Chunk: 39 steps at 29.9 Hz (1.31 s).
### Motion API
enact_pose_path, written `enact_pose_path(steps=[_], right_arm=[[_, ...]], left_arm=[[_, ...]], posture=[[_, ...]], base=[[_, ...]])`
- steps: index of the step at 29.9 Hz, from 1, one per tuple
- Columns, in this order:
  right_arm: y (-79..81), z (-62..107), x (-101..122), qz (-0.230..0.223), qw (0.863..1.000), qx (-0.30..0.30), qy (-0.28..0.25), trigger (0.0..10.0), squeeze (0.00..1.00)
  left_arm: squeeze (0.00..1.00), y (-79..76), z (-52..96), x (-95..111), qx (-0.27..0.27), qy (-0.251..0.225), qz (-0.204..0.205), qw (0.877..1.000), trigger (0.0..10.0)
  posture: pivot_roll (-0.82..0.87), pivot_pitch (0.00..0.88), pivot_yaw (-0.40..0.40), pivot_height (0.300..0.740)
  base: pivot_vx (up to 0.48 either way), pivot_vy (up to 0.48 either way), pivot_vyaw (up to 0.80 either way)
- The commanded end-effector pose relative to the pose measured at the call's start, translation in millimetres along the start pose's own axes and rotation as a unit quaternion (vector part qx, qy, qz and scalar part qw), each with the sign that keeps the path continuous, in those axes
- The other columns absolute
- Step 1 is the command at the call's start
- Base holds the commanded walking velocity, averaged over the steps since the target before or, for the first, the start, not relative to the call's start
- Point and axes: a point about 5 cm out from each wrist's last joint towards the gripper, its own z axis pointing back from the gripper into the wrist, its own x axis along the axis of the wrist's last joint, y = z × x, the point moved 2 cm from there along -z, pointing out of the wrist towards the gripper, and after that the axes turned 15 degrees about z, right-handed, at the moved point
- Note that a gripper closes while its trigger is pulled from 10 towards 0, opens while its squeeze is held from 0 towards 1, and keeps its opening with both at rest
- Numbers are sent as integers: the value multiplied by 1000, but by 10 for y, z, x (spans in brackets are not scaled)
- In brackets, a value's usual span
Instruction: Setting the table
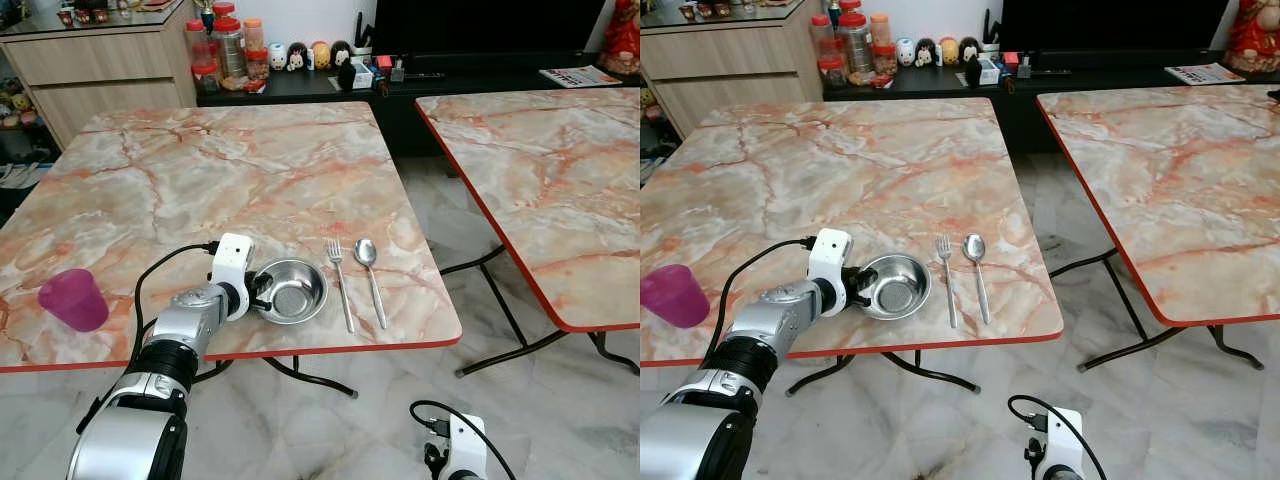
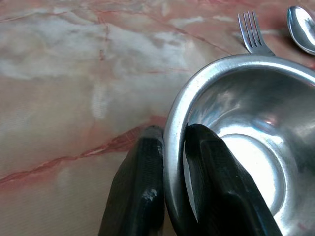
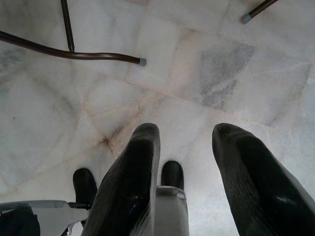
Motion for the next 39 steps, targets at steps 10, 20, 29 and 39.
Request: enact_pose_path(steps=[10,20,29,39], right_arm=[[12,-8,39,4,1000,2,-4,10000,0],[14,-13,63,19,1000,2,-7,10000,0],[47,-20,100,20,1000,5,-12,10000,0],[61,-17,88,12,1000,-1,-11,10000,0]], left_arm=[[0,47,54,65,3,-54,89,995,471],[0,193,337,725,-2,-232,154,960,10000],[0,502,827,1289,57,-397,166,901,10000],[0,1410,1858,1442,301,-544,108,776,10000]], posture=[[43,0,2,740],[63,0,-5,740],[74,0,-7,740],[92,0,-8,740]], base=[[0,0,0],[0,0,0],[0,0,0],[0,0,0]])
